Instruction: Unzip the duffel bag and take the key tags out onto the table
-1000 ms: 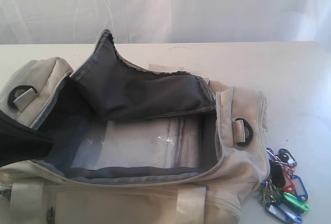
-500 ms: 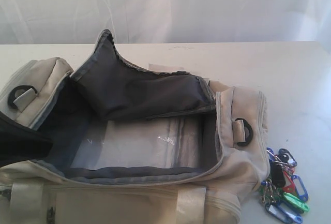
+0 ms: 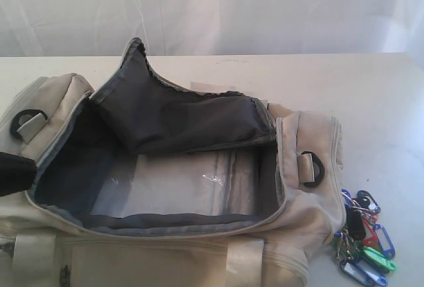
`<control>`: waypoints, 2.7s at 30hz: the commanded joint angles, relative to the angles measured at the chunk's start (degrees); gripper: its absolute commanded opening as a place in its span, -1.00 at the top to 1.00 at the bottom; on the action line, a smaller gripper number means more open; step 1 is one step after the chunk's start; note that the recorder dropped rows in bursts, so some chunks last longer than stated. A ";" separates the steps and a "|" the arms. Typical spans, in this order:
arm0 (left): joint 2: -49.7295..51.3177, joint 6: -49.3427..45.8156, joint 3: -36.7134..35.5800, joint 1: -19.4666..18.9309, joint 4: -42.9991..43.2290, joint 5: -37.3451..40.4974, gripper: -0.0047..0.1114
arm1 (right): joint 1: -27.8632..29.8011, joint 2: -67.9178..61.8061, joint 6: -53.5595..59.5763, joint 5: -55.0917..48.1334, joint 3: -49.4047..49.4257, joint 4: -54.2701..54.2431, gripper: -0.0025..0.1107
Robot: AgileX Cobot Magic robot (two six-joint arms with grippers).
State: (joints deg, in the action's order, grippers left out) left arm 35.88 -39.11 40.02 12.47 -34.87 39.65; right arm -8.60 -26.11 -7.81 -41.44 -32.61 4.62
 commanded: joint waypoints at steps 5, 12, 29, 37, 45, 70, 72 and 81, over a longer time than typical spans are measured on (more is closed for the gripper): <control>-19.39 0.45 -0.25 -8.47 -0.98 0.31 0.92 | 0.16 0.27 -0.42 0.85 0.27 -0.24 0.96; -30.79 0.45 -0.25 -12.01 -0.98 0.31 0.92 | 0.16 0.27 -0.42 0.85 0.27 -0.24 0.96; -35.88 0.45 -0.63 -12.39 -0.98 0.61 0.92 | 0.16 0.27 -0.40 0.74 0.27 -0.12 0.96; -35.88 0.45 -6.95 -12.47 8.68 0.61 0.92 | 0.16 0.27 -0.40 0.86 0.27 -0.12 0.96; -35.88 0.45 -11.56 -12.47 9.12 0.50 0.92 | 0.16 0.27 -0.40 0.86 0.27 -0.12 0.96; -35.88 36.84 -40.02 -12.50 27.15 -20.87 0.92 | 0.16 0.27 -0.40 0.86 0.27 -0.12 0.96; -35.88 36.97 -40.02 -13.40 28.10 -20.76 0.92 | 0.16 0.27 -0.40 0.86 0.27 -0.12 0.96; -35.88 42.11 -40.02 -15.09 28.10 -20.64 0.92 | 0.16 0.27 -0.40 0.86 0.27 -0.12 0.96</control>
State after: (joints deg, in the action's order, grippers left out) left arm 0.23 0.84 0.42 -2.54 -6.80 18.72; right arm -8.60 -26.11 -7.91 -41.35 -32.61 4.62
